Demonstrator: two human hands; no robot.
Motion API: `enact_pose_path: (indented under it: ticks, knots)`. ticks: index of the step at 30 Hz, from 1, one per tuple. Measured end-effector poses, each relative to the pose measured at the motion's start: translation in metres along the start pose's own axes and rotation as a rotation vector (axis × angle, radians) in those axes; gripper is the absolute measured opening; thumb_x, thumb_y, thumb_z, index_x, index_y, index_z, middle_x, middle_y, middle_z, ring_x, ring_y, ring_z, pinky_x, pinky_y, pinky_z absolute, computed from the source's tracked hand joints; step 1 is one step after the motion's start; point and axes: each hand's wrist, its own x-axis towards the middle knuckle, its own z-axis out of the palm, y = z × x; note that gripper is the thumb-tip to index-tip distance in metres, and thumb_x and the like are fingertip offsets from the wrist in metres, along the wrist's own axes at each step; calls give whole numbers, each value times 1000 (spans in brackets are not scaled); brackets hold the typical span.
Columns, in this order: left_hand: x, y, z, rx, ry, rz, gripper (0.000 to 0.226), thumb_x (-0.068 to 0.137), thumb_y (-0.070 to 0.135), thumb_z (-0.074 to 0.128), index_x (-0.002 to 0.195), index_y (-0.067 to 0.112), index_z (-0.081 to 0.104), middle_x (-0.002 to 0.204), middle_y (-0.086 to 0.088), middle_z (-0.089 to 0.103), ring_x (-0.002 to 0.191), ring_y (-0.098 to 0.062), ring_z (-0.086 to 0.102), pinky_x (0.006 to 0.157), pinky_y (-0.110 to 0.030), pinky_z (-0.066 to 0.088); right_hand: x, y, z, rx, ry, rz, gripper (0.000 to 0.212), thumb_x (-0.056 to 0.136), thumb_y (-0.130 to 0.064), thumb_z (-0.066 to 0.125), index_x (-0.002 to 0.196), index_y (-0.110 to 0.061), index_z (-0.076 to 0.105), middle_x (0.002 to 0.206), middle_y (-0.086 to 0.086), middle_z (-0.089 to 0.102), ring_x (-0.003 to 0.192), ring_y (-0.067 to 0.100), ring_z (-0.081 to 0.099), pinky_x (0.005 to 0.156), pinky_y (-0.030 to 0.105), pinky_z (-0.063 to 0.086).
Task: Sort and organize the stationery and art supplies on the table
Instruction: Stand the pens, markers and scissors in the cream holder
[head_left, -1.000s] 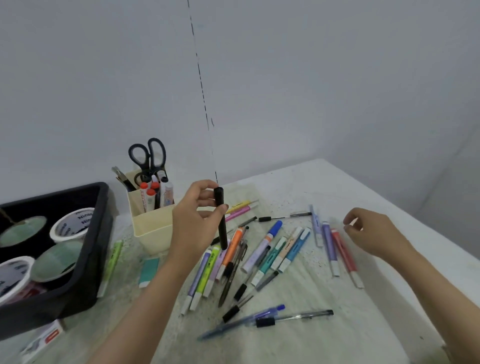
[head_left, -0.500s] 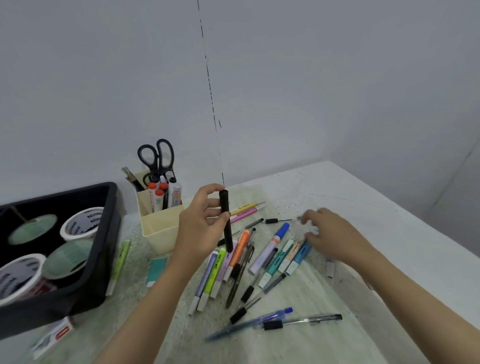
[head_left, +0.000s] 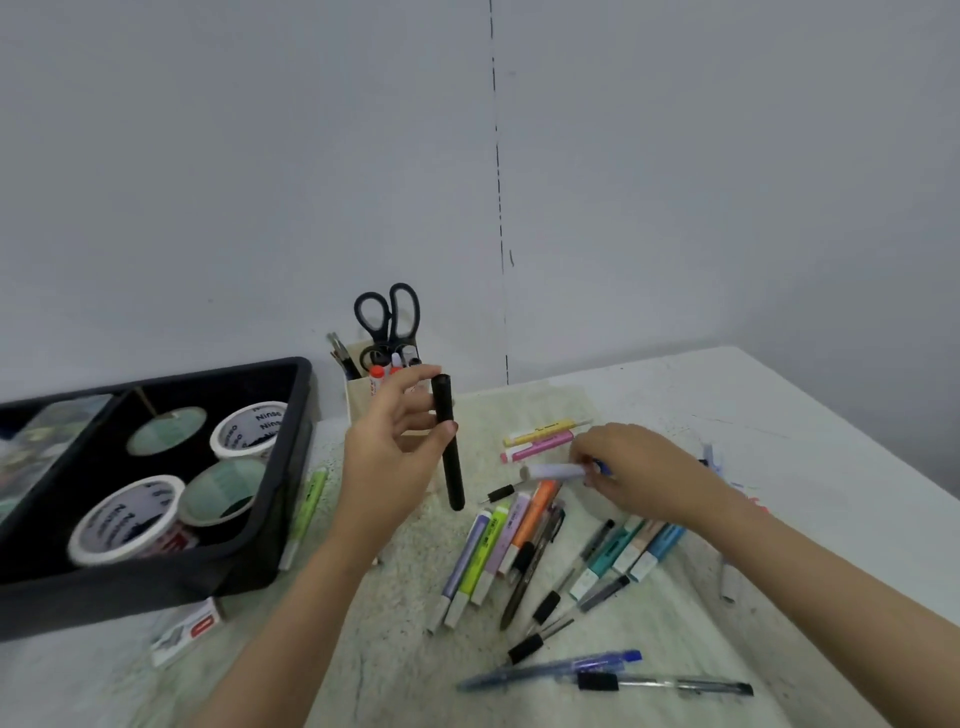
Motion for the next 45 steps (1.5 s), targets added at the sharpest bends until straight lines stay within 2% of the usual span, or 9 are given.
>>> enact_pose_path:
  ticks: [2,5,8,13,18,27,34,37,45]
  knots:
    - [3,2,-8,-37,47,1,52,80,-9,66,108,34,57,90,3,67,82,-5,65,74,-16,51,6,-5,-8,166,101,-12,17,93,-22,52,109,-20,46,83,-3,58,71,18,55,61,30,44]
    - [7,9,-20,-62,102,41,52,80,-10,65,107,34,57,90,1,67,78,-3,63,73,-14,50,20,-23,-25,524,209,-35,71,87,-14,59,140,-32,16,74,1,59,58,18,60,56,37,52]
    - [15,13,-34,-30,166,76,50,80,-8,66,107,33,57,85,13,67,78,-3,65,73,-13,50,41,-42,-40,689,285,-94,93,83,-8,61,139,-50,1,72,7,57,52,23,60,55,40,54]
    - [32,14,-61,-19,329,87,51,82,-8,65,107,36,58,93,-3,68,84,-16,68,78,-24,55,85,-70,-53,759,424,-122,74,85,-6,62,138,-29,16,69,6,64,53,15,61,58,23,51]
    - [45,15,-78,-30,475,133,49,84,-7,62,107,36,55,93,-1,66,79,-10,66,71,-17,53,119,-97,-59,966,562,-165,59,88,-2,58,128,-25,22,69,5,67,58,14,63,57,11,45]
    - [56,-6,-80,2,510,150,48,85,-4,63,110,36,54,97,-1,65,83,-12,66,73,-18,52,163,-119,-34,773,523,-257,56,93,-6,51,120,-42,19,75,13,65,64,28,65,61,49,54]
    - [58,-18,-81,1,496,140,49,84,-6,63,112,34,54,95,0,66,82,-9,66,73,-18,52,170,-116,-26,799,449,-283,58,92,-7,54,134,-28,20,76,5,68,61,13,65,64,27,55]
    - [59,-22,-82,-6,493,140,49,85,-6,63,113,33,54,96,-1,66,83,-10,67,73,-18,52,173,-115,-22,680,417,-286,58,92,-10,53,132,-36,20,75,9,67,60,21,64,64,40,54]
    - [60,-28,-83,-29,492,147,49,84,-6,62,111,34,54,95,-2,66,83,-12,67,72,-21,53,178,-108,-3,297,500,-396,21,85,-16,55,92,-14,74,91,-1,70,84,16,64,78,41,50]
